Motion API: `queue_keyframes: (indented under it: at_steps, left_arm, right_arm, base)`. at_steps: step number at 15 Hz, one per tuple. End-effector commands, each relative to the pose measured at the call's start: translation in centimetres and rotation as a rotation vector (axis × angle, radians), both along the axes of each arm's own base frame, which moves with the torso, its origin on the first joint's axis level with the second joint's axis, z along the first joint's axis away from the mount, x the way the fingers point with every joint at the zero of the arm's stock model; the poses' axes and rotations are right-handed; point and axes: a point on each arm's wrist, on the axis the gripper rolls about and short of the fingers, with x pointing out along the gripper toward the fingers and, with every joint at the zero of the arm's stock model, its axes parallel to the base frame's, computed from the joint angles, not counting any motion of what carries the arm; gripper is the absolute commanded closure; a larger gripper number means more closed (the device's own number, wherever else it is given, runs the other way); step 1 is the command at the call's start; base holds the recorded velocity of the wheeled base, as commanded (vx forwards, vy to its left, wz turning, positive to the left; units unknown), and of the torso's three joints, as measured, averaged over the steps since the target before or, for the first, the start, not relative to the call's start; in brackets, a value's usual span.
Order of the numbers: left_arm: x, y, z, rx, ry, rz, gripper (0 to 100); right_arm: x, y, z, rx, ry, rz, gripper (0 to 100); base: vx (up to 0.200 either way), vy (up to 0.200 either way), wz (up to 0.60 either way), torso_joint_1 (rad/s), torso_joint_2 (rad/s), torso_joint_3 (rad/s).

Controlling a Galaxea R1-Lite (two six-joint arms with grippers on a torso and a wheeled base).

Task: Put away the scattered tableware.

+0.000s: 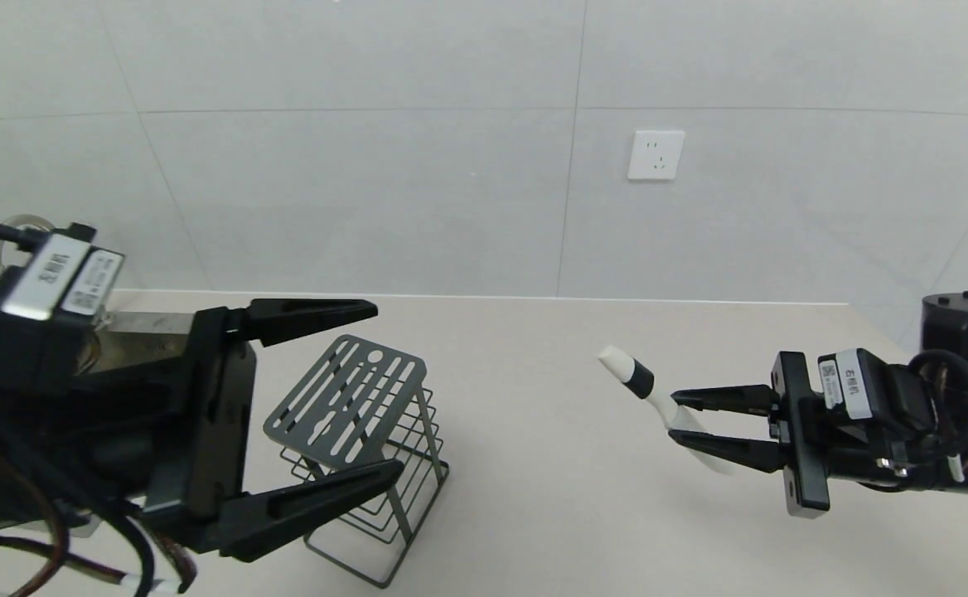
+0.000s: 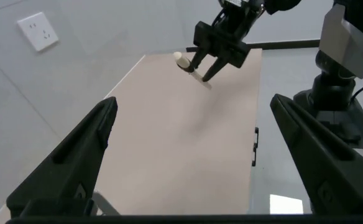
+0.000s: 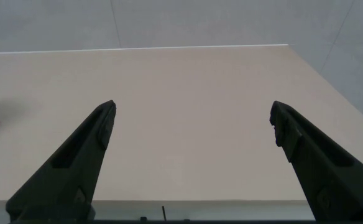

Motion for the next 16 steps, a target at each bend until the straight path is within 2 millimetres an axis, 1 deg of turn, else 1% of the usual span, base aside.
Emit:
queue_keyframes:
  at_steps: [1, 2, 5, 6, 9, 10, 11, 13, 14, 16]
  left_arm:
    - [3.3, -2.9, -3.5, 0.04, 0.071, -0.045, 0]
    - [4.0, -3.4, -3.9, 0.028, 0.054, -0.048, 0]
    - [4.2, -5.1, -4.7, 0.006, 0.063, -0.101, 0]
    - [4.4, -6.0, -4.8, 0.0, 0.062, -0.123, 0]
    - [5.7, -8.0, -5.0, -0.015, 0.041, -0.153, 0]
    - [5.8, -8.2, -5.0, -0.018, 0.039, -0.157, 0]
    - [5.9, -9.1, -5.0, -0.025, 0.051, -0.177, 0]
    - [6.1, -9.9, -5.4, -0.025, 0.074, -0.19, 0]
    - [6.7, -10.9, -5.6, -0.027, 0.075, -0.199, 0]
    - [7.1, -12.1, -5.4, -0.038, 0.06, -0.218, 0]
  right_arm:
    - [-0.2, -0.1, 0.4, 0.006, -0.027, 0.003, 100]
    - [-0.3, -0.1, 0.4, 0.006, -0.027, 0.001, 100]
    - [-0.4, -0.1, 0.5, 0.006, -0.034, 0.004, 100]
    - [-0.4, -0.1, 0.6, 0.006, -0.038, 0.004, 100]
    - [-0.4, -0.1, 0.7, 0.009, -0.046, 0.004, 100]
    - [-0.4, -0.1, 0.8, 0.009, -0.047, 0.004, 100]
    - [-0.5, -0.1, 0.8, 0.01, -0.05, 0.004, 100]
    - [-0.6, -0.2, 0.9, 0.011, -0.054, 0.004, 100]
    - [-0.7, -0.2, 1.0, 0.013, -0.059, 0.004, 100]
    - [-0.7, -0.2, 1.2, 0.014, -0.066, 0.006, 100]
  base:
    - [0.0, 0.0, 0.0, 0.0, 0.0, 0.0]
    - [0.0, 0.0, 0.0, 0.0, 0.0, 0.0]
    - [0.0, 0.0, 0.0, 0.0, 0.0, 0.0]
    - [0.0, 0.0, 0.0, 0.0, 0.0, 0.0]
    - [0.0, 0.0, 0.0, 0.0, 0.0, 0.0]
    - [0.0, 0.0, 0.0, 0.0, 0.0, 0.0]
    - [0.0, 0.0, 0.0, 0.0, 0.0, 0.0]
    - [0.0, 0.0, 0.0, 0.0, 0.0, 0.0]
    - [0.0, 0.0, 0.0, 0.0, 0.0, 0.0]
    - [0.0, 0.0, 0.0, 0.0, 0.0, 0.0]
